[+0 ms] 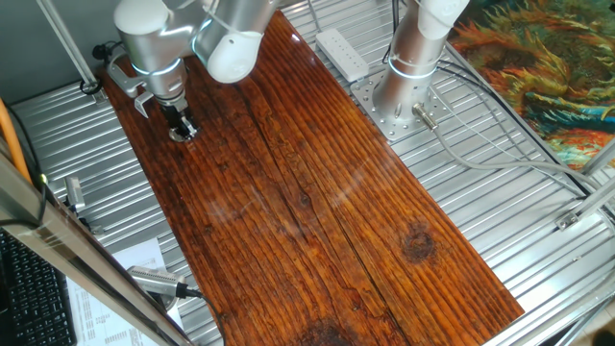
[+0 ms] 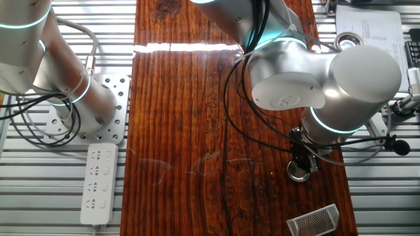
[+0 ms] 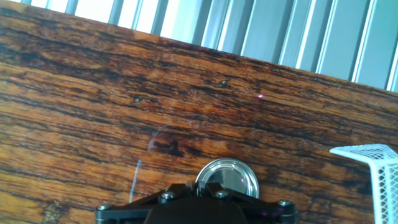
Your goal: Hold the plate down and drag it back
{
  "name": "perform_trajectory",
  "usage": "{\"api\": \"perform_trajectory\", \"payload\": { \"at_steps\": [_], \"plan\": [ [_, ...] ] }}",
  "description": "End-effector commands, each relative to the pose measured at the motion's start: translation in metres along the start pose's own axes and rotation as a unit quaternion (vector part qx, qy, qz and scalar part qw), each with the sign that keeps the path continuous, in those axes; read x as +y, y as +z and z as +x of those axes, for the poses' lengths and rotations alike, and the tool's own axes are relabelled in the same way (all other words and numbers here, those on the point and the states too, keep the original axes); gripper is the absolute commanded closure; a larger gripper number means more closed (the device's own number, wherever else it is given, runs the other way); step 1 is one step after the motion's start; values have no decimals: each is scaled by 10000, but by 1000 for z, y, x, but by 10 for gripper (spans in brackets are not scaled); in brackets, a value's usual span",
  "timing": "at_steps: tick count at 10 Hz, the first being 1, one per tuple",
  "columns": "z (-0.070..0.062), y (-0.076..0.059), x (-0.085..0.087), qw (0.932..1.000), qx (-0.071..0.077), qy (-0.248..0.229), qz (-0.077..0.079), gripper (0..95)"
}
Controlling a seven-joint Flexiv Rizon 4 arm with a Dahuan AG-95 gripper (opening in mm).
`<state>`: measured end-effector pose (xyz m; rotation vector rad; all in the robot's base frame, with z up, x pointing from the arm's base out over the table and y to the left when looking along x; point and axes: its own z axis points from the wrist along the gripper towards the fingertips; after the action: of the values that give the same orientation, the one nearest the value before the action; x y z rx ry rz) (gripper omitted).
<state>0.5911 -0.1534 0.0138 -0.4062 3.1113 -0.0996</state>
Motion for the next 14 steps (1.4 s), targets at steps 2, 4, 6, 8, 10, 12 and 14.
{"api": "perform_trajectory", "payload": {
  "at_steps": [2,4,6,8,10,12,14],
  "plan": [
    [0,1,4,10000,-4,46,5,950],
    [-1,0,7,10000,-3,77,4,950],
    [-1,0,11,9999,-5,110,4,950],
    [-1,1,16,9999,-6,155,7,950],
    [-1,0,20,9999,15,137,93,950],
    [-1,-1,21,9999,7,163,47,950],
    [-2,1,28,9997,7,232,54,950]
  ]
}}
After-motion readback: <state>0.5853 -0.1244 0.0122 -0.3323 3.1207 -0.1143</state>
